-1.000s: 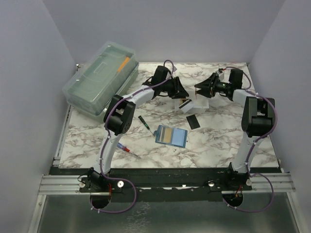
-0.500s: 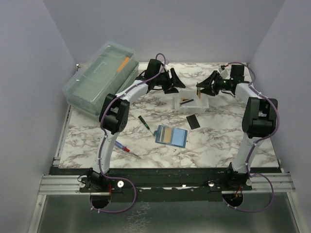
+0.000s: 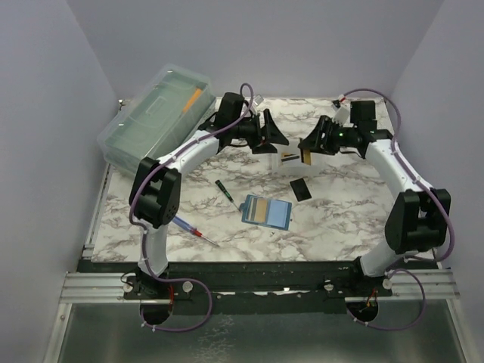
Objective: Put the credit cards into the card holder
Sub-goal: Insert the credit card into the card holder.
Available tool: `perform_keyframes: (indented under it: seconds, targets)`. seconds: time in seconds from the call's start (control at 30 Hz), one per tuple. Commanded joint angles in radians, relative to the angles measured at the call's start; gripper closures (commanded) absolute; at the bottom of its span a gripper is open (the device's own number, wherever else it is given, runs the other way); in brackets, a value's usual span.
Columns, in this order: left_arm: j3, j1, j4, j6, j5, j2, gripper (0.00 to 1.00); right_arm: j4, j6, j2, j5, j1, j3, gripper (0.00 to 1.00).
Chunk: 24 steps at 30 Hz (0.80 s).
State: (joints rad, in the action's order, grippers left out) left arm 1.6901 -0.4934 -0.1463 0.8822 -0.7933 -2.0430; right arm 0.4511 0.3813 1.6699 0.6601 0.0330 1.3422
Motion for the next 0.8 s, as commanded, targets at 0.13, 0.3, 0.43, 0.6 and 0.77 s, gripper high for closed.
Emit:
perform_keyframes:
  seconds: [0.13, 0.3, 0.43, 0.6, 0.77]
  targets:
    - [-0.285, -0.002, 0.213, 0.168, -0.046, 0.22, 0.33, -0.037, -0.136, -0.237, -0.129, 0.169, -0.274, 1.0]
    - [-0.4, -0.01, 0.298, 0.239, -0.034, 0.253, 0.33, -0.11, -0.1, -0.304, -0.233, 0.319, -0.399, 1.0]
    - [-0.478, -0.01, 0.301, 0.234, 0.003, 0.298, 0.32, -0.169, -0.04, -0.348, -0.273, 0.395, -0.464, 1.0]
    - [-0.529, -0.021, 0.295, 0.21, 0.001, 0.308, 0.37, -0.218, 0.0, -0.374, -0.343, 0.483, -0.506, 1.0]
    - [-0.585, -0.043, 0.261, 0.151, 0.045, 0.348, 0.42, -0.246, 0.037, -0.417, -0.419, 0.517, -0.534, 1.0]
